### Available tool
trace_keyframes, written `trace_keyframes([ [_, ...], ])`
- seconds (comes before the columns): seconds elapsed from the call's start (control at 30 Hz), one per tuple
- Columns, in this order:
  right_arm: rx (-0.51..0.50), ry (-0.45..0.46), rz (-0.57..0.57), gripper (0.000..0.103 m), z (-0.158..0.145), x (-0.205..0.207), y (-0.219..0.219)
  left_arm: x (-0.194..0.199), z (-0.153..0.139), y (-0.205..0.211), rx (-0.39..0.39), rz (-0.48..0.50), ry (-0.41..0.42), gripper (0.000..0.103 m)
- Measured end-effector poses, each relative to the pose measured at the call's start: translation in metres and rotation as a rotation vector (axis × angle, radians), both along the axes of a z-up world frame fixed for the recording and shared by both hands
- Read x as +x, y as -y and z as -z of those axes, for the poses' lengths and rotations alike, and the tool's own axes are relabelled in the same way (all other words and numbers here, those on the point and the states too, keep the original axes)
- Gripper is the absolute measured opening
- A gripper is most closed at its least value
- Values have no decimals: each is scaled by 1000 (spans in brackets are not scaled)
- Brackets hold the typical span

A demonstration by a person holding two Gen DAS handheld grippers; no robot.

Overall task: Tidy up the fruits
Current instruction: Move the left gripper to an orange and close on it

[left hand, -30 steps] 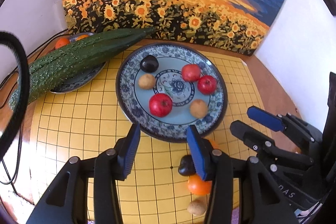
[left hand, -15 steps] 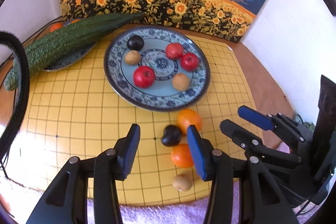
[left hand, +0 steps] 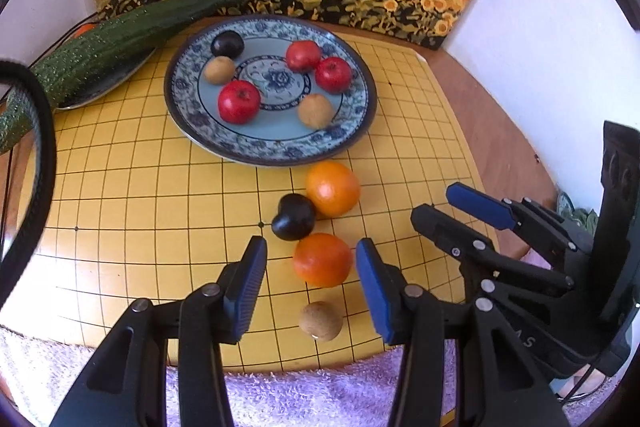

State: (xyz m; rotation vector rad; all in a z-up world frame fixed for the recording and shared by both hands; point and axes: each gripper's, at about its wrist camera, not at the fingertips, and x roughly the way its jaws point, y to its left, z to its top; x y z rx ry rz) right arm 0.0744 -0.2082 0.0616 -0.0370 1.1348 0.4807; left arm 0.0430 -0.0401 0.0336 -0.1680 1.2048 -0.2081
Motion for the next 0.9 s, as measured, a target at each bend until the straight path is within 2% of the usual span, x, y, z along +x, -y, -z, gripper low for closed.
trace_keyframes([
  [0.3, 2, -12, 0, 44, 2, -3, -2, 1, 6, 1, -13, 3, -10, 47],
  [0.43, 2, -14, 0, 44, 2, -3, -2, 2, 9, 2, -36, 12, -19, 36],
  [0.73, 6, -12, -11, 44, -2, -8, -7, -2, 3, -6, -41, -10, -7, 35],
  [0.9, 21, -9, -29, 44, -5, -15, -13, -6, -2, -22, -13, -56, 13, 35],
])
